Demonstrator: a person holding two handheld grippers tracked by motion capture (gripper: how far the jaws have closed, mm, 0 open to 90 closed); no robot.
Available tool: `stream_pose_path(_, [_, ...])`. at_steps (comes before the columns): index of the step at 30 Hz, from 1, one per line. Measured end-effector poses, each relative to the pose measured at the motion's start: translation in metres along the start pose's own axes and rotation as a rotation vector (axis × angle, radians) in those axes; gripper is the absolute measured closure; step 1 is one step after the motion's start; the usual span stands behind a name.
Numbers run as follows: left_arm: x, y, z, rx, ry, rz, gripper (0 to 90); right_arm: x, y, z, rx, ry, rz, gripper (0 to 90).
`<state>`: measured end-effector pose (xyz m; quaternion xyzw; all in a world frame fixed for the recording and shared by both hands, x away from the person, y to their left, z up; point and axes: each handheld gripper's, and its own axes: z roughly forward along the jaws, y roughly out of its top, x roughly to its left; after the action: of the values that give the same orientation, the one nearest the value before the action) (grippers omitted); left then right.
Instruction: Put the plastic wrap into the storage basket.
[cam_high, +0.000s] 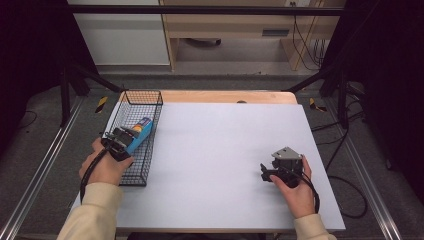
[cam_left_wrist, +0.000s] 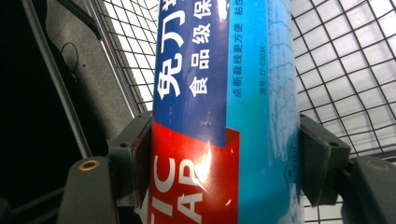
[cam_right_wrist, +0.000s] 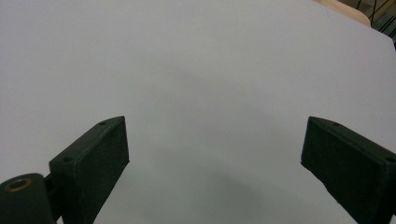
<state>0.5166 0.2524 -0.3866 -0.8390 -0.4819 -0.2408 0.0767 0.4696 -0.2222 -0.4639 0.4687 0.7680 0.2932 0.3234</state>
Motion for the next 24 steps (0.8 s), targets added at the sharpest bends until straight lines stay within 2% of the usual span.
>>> stream_pose_path(4, [0.0010, -0.0008, -0.0009, -0.013, -0.009, -0.010, 28.5, 0.0002, 0.0000, 0.0003, 0.002, 0.000, -0.005, 7.5])
stream_pose_path(19, [0.0008, -0.0019, -0.0026, -0.031, 0.004, -0.015, 21.5, 0.0005, -0.0005, 0.0009, 0.004, 0.006, -0.010, 7.5])
stream_pose_path(24, [-0.0002, -0.0046, -0.0074, -0.074, 0.007, -0.030, 15.1, 0.0009, -0.0004, 0.0008, 0.006, 0.007, -0.011, 7.3])
